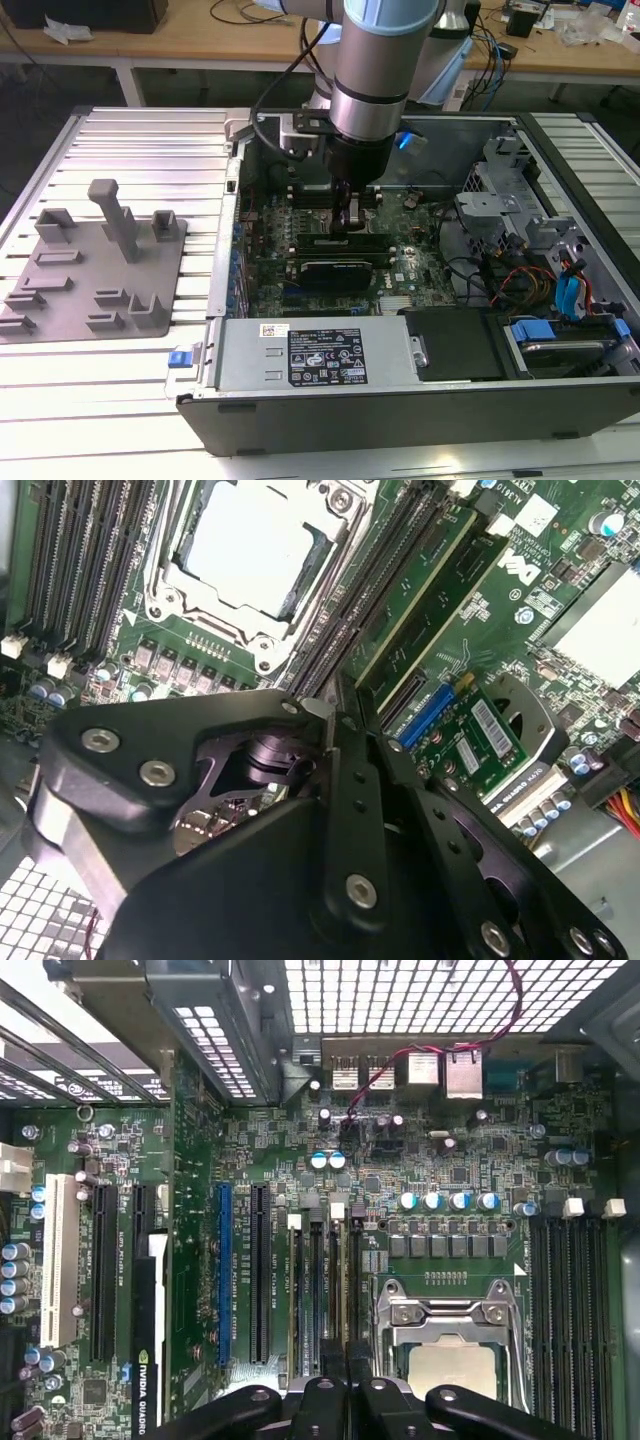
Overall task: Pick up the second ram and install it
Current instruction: 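Insert the second ram into the second slot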
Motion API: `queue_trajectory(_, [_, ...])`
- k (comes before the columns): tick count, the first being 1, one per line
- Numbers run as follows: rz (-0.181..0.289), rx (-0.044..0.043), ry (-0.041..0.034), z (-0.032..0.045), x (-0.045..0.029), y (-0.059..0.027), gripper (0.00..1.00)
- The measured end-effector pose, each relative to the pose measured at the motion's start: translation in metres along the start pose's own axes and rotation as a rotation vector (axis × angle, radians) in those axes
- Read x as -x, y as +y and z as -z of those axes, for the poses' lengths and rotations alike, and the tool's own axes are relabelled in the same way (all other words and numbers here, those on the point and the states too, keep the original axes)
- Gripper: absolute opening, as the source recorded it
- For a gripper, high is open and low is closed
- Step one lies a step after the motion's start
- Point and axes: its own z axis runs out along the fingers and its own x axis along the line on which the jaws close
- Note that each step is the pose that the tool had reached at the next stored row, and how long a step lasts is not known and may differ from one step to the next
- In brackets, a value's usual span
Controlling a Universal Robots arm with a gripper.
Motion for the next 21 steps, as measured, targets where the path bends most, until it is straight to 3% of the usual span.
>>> queue_trajectory(21, [0.000,-0.0001,-0.0002,-0.0072,-0.0006,-0.0018,0.09])
